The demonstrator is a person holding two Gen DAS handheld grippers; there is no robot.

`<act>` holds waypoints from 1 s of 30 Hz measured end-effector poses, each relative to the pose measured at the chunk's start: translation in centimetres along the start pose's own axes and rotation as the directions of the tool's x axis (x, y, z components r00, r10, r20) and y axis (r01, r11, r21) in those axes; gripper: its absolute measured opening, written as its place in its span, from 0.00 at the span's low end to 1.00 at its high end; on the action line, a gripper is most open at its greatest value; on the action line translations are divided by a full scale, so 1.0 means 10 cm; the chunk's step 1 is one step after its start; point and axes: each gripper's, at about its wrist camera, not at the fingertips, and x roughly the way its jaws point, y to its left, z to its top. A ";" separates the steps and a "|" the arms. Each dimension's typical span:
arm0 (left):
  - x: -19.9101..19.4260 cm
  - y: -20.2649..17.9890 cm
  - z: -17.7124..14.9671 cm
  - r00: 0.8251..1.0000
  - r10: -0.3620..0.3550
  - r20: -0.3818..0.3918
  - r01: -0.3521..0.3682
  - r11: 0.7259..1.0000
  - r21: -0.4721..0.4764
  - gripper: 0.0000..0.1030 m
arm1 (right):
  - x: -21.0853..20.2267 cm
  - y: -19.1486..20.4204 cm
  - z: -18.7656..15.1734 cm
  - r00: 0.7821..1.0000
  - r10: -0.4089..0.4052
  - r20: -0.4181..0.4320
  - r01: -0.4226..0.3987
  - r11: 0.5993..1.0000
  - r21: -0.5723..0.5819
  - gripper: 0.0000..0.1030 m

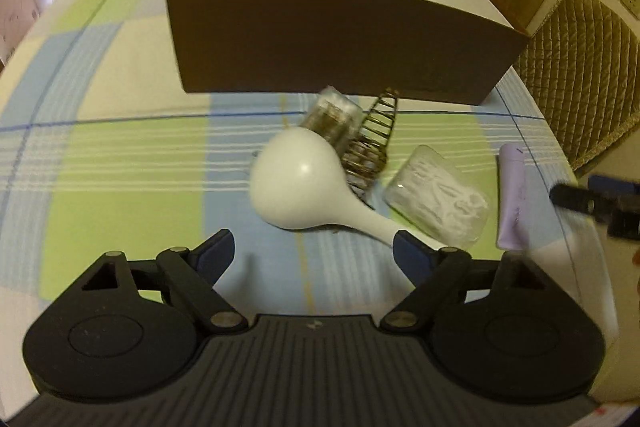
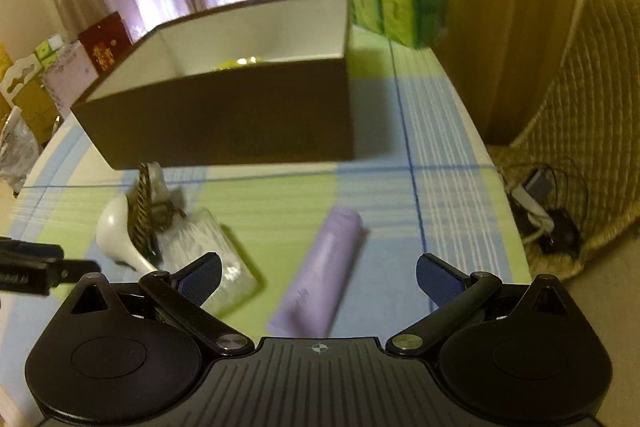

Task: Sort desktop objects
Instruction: 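Move the left tool to the white ladle and grasp its handle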

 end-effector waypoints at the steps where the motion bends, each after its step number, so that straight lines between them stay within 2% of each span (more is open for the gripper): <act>1: 0.04 -0.02 0.02 1.000 -0.003 -0.003 0.003 1.000 -0.014 0.81 | -0.01 -0.02 -0.01 1.000 -0.004 -0.003 0.004 1.000 0.005 0.98; 7: 0.30 -0.13 0.11 1.000 0.019 -0.012 -0.020 0.997 -0.071 0.77 | -0.07 -0.18 -0.04 1.000 -0.017 -0.007 0.018 0.999 0.033 0.98; 11: 0.46 -0.12 0.11 0.998 0.047 -0.042 -0.052 0.993 -0.106 0.71 | -0.09 -0.24 -0.09 1.000 -0.021 -0.017 0.022 0.999 0.040 0.98; 13: 0.47 -0.07 0.08 0.998 0.041 -0.038 -0.045 0.991 -0.125 0.70 | -0.09 -0.27 -0.13 0.999 -0.022 -0.024 0.023 0.999 0.044 0.98; 16: 0.40 0.00 0.05 0.999 0.030 -0.019 -0.032 0.990 -0.136 0.51 | -0.06 -0.30 -0.18 0.999 -0.022 -0.038 0.024 0.998 0.050 0.98; 18: 0.35 0.09 0.03 0.999 0.026 -0.021 -0.029 0.989 -0.148 0.29 | -0.03 -0.31 -0.20 0.999 -0.022 -0.048 0.025 0.998 0.051 0.98; 19: 0.33 0.15 0.00 0.999 0.033 -0.025 -0.036 0.987 -0.156 0.28 | -0.02 -0.31 -0.21 0.998 -0.022 -0.051 0.024 0.998 0.051 0.98; 22: 0.25 0.41 -0.09 0.999 0.038 -0.034 -0.044 0.977 -0.209 0.28 | 0.01 -0.31 -0.22 0.998 -0.015 -0.058 0.019 0.998 0.055 0.98; 25: 0.15 0.57 -0.13 0.999 -0.013 -0.037 0.003 0.967 -0.254 0.30 | 0.05 -0.30 -0.21 0.998 -0.013 -0.063 0.016 0.998 0.056 0.98; 28: 0.09 0.48 -0.06 0.999 -0.044 -0.008 0.041 0.966 -0.255 0.43 | 0.09 -0.29 -0.17 0.998 -0.012 -0.064 0.016 0.998 0.054 0.98; 30: 0.13 0.34 0.00 0.999 -0.049 -0.002 0.047 0.971 -0.233 0.58 | 0.10 -0.27 -0.15 0.998 -0.010 -0.063 0.013 0.999 0.052 0.98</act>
